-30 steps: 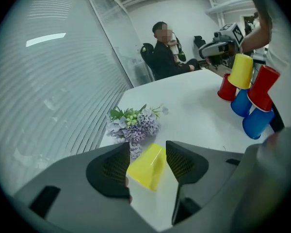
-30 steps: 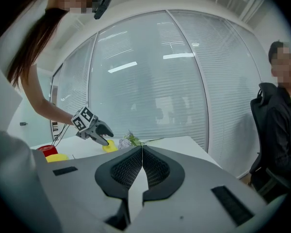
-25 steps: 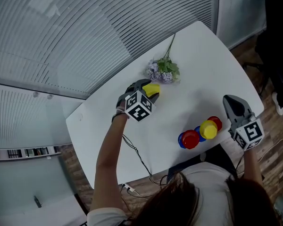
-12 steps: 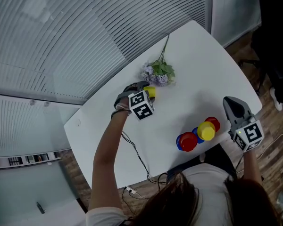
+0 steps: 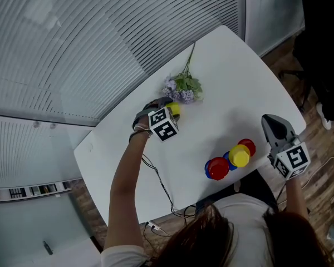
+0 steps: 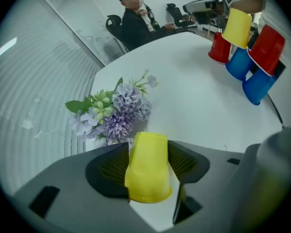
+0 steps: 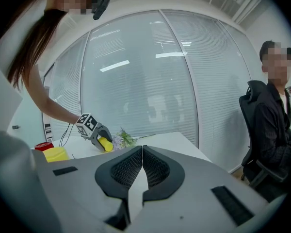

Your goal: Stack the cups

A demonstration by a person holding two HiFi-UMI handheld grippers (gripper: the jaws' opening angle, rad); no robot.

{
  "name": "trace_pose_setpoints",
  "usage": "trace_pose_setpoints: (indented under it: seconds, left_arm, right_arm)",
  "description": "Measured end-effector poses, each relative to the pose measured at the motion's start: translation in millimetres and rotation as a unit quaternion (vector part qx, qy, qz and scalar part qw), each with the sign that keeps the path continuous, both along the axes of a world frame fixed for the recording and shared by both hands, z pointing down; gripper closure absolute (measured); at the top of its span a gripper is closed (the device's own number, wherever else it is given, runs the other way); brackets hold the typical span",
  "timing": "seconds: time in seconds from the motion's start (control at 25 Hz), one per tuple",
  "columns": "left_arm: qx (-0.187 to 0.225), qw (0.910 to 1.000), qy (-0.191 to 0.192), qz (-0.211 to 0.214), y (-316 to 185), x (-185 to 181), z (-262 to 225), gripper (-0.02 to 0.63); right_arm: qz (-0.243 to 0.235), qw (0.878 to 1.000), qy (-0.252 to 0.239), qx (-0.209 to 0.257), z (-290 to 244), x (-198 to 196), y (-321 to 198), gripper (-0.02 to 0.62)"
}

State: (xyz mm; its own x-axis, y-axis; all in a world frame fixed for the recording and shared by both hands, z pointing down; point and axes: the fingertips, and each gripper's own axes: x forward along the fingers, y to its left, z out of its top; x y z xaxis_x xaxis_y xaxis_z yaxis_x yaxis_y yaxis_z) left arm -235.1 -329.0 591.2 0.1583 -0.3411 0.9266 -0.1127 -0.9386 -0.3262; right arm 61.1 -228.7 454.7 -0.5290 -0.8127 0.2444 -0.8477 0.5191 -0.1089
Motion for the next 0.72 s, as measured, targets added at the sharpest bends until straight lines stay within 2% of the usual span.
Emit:
trace_pose_setpoints:
  seconds: [0.16,0.28,0.48,0.6,0.72]
  left_arm:
    - [-0.002,0.9961,0.073,-0.05,1.1,13.0,-18.1,0.339]
    - [-0.001,0.9876,0.125,-0.095,2.1,15.4,-30.5,0.339]
    - [0.002,0.9637,0.21,-0.166,5.6,17.0,-49.3,0.339]
    - [0.025,0.9494,0.249,-0.19,5.7,17.4,-65.6,0.341]
    - [0.038,0.9308,0.289,-0.22,10.1,18.5,-79.8,0.341]
  right_arm:
    - [-0.003,1.0,-0.003,0.0,1.0,1.0,1.4,0.566]
    - [-0.01,1.0,-0.005,0.004,-3.0,-0.9,2.2,0.565]
    - [-0.014,1.0,-0.015,0.004,-4.7,1.1,4.0,0.565]
    - [-0.028,0.999,-0.016,0.011,-9.2,-1.7,4.6,0.565]
    - [-0.04,0.999,-0.019,0.017,-13.9,-3.9,5.2,0.565]
